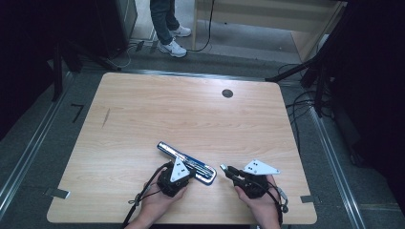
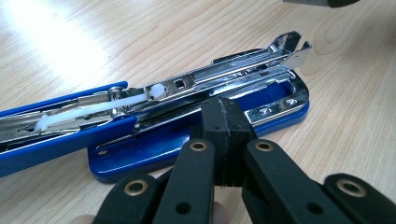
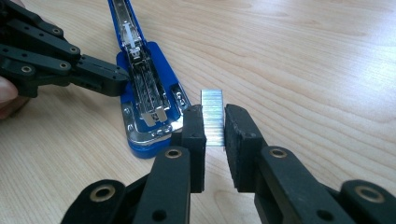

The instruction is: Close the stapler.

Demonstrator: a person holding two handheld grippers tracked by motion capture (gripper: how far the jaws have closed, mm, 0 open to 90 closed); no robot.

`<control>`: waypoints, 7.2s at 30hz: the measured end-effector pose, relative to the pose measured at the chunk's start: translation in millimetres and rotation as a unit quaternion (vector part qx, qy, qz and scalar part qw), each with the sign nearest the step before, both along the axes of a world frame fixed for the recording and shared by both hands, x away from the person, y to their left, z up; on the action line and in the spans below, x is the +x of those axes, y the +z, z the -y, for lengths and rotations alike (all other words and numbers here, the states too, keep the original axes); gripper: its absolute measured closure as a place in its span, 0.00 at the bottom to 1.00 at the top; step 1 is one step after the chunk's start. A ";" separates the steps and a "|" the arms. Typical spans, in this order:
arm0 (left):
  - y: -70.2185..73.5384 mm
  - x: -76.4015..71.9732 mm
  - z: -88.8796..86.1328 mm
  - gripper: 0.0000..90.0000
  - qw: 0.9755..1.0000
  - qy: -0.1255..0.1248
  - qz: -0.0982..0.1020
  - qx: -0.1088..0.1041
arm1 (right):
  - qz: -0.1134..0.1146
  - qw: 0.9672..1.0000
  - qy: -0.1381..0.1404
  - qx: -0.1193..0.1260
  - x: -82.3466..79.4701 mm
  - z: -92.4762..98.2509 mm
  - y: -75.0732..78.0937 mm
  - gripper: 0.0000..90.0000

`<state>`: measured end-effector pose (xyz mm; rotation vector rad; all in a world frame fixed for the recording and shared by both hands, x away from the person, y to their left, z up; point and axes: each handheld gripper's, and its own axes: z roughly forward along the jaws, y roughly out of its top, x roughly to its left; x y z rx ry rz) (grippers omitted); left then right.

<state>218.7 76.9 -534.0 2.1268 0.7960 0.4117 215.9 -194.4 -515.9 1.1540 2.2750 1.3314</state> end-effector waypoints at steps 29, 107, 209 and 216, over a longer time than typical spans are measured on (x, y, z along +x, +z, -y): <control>-0.1 0.1 0.1 1.00 1.000 0.001 0.000 -0.002 | 0.011 0.999 0.045 -0.014 12.4 -25.3 25.7 0.88; -0.1 0.4 -0.2 1.00 1.000 0.001 -0.002 -0.004 | -0.028 0.988 0.127 -0.078 30.7 -68.0 15.1 0.88; -0.2 0.3 0.0 1.00 1.000 0.001 -0.001 -0.004 | -0.064 0.979 0.163 -0.104 43.4 -68.3 20.3 0.88; -0.2 0.4 0.1 1.00 1.000 0.001 -0.001 -0.004 | -0.067 0.978 0.164 -0.112 42.1 -68.8 21.6 0.88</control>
